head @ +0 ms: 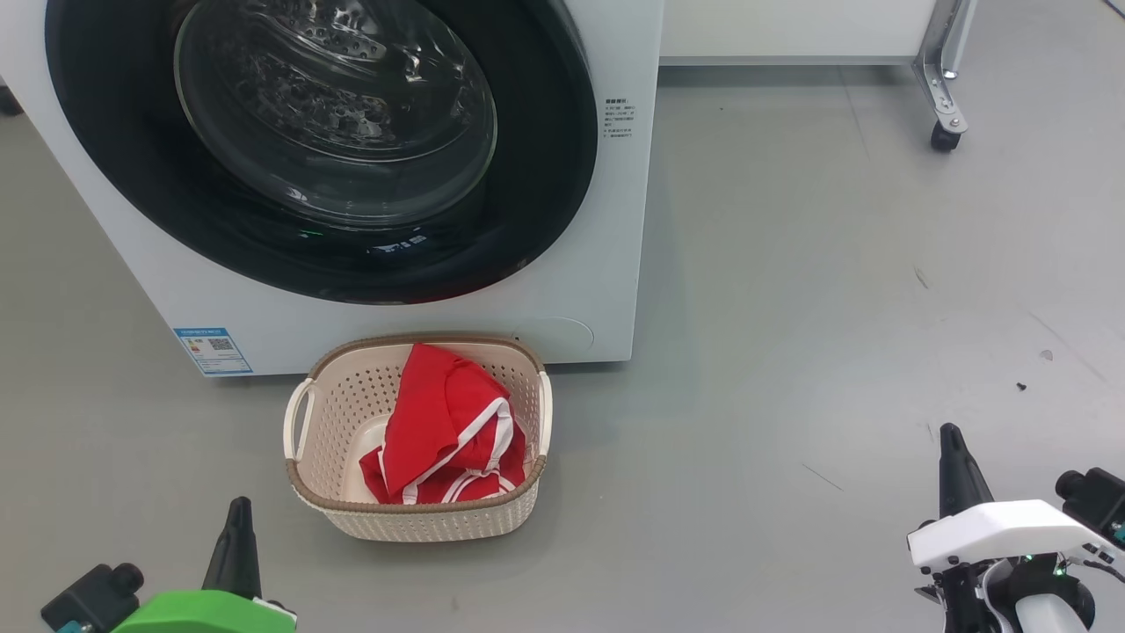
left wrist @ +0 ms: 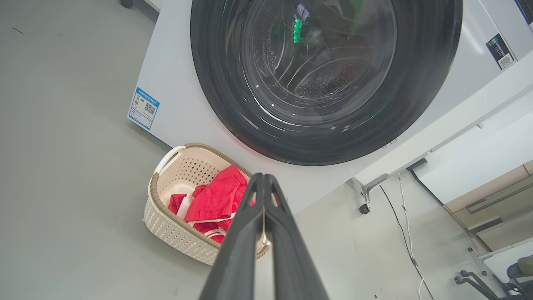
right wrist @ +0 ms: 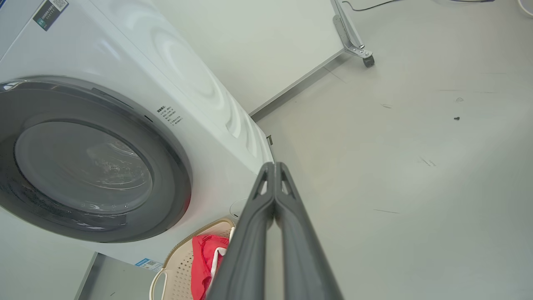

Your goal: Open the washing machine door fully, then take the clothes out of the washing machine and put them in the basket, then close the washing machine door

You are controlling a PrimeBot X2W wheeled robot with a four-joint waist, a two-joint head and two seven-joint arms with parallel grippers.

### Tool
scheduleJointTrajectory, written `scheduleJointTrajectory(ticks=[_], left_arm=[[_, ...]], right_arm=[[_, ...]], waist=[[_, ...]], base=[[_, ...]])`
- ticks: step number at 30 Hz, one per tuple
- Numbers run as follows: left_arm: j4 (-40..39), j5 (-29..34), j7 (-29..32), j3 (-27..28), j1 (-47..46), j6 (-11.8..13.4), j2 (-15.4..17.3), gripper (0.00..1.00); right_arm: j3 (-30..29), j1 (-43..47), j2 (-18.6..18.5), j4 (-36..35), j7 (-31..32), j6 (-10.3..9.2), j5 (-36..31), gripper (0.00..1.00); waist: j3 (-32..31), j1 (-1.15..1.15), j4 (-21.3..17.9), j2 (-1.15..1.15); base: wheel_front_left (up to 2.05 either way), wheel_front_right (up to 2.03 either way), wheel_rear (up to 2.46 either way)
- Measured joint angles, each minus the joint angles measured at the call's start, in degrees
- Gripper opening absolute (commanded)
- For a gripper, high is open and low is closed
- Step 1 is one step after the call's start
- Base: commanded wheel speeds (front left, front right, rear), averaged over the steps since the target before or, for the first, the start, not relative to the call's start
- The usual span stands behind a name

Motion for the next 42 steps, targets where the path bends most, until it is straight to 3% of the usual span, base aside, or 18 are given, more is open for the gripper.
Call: scheduleJointTrajectory(ticks=[42], left_arm=[[-0.82,-26.32,8.56,3.94,-2.47,-0.01,0.0,0.0]], right_arm=[[-5.21,-1.74,0.81,0.0,8.32,0.96,30.62,0.0]], waist=[[-0.01,0.0,0.18,0.0]], base=[[0.0,0.0,0.0]])
